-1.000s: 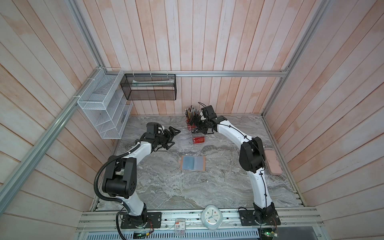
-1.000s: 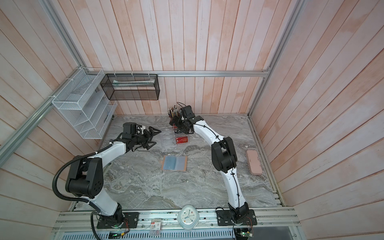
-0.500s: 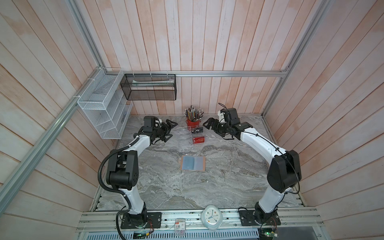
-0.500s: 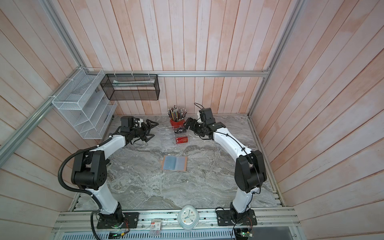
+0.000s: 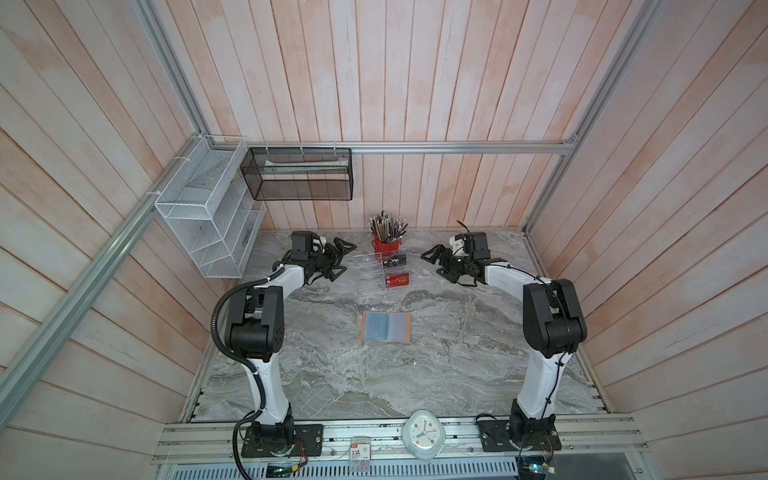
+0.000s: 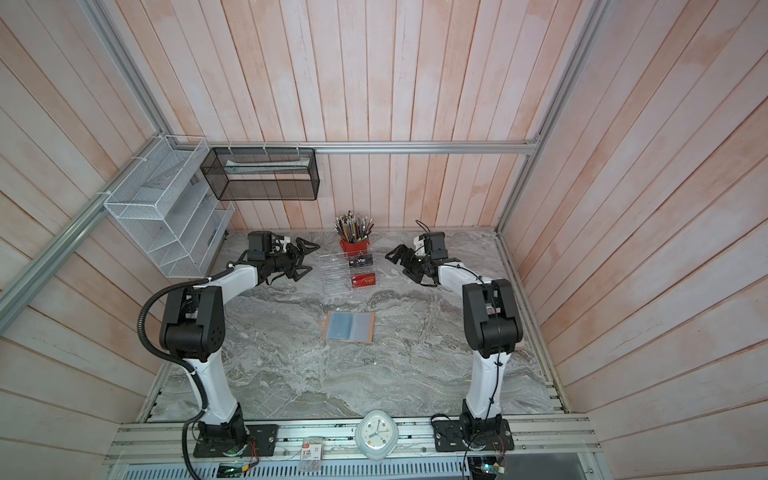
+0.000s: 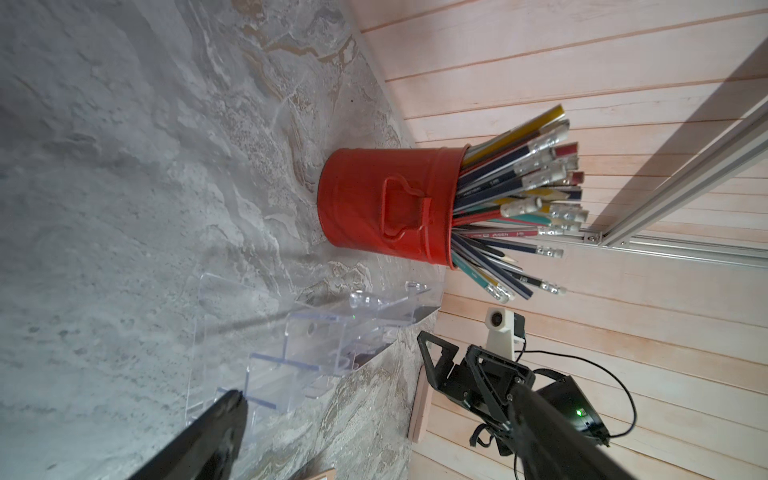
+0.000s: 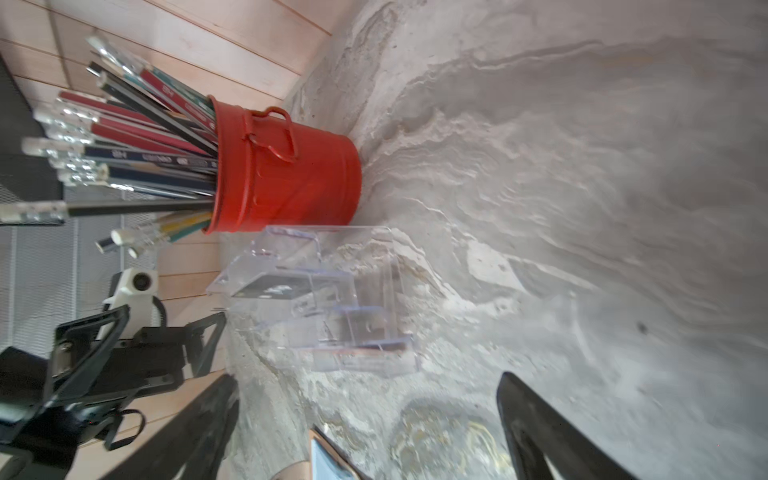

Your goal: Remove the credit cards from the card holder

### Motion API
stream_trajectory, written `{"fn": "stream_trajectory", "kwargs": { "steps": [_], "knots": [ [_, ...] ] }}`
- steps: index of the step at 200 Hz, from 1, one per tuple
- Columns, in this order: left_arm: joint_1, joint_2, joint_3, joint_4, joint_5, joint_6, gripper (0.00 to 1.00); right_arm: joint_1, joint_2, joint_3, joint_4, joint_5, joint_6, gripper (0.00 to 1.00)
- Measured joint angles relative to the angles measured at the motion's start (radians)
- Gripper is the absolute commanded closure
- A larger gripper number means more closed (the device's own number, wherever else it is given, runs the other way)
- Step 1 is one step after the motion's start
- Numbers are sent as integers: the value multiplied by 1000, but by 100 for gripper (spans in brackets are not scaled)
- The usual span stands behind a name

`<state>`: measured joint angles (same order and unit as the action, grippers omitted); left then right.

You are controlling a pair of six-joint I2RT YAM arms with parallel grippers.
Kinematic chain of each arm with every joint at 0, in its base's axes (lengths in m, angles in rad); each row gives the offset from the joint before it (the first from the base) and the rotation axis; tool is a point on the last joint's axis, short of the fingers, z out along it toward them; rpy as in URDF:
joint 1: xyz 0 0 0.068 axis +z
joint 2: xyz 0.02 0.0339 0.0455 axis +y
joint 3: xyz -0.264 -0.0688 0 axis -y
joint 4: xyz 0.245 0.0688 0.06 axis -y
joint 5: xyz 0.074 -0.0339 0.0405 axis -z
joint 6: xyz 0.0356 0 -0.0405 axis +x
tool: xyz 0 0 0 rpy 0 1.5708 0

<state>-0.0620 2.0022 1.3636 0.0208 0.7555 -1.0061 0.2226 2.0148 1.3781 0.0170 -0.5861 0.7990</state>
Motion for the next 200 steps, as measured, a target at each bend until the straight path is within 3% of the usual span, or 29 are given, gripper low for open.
{"fn": "stream_trajectory", "kwargs": {
  "steps": [98,152,200],
  "knots": [
    [13,128,114,69,21,-37,0,-33,283,233,285,-193,256,2],
    [13,159,121,103,23,-62,0,2,299,224,397,-222,355,2],
    [11,164,121,125,26,-79,0,34,299,119,485,-227,414,2]
  ]
}}
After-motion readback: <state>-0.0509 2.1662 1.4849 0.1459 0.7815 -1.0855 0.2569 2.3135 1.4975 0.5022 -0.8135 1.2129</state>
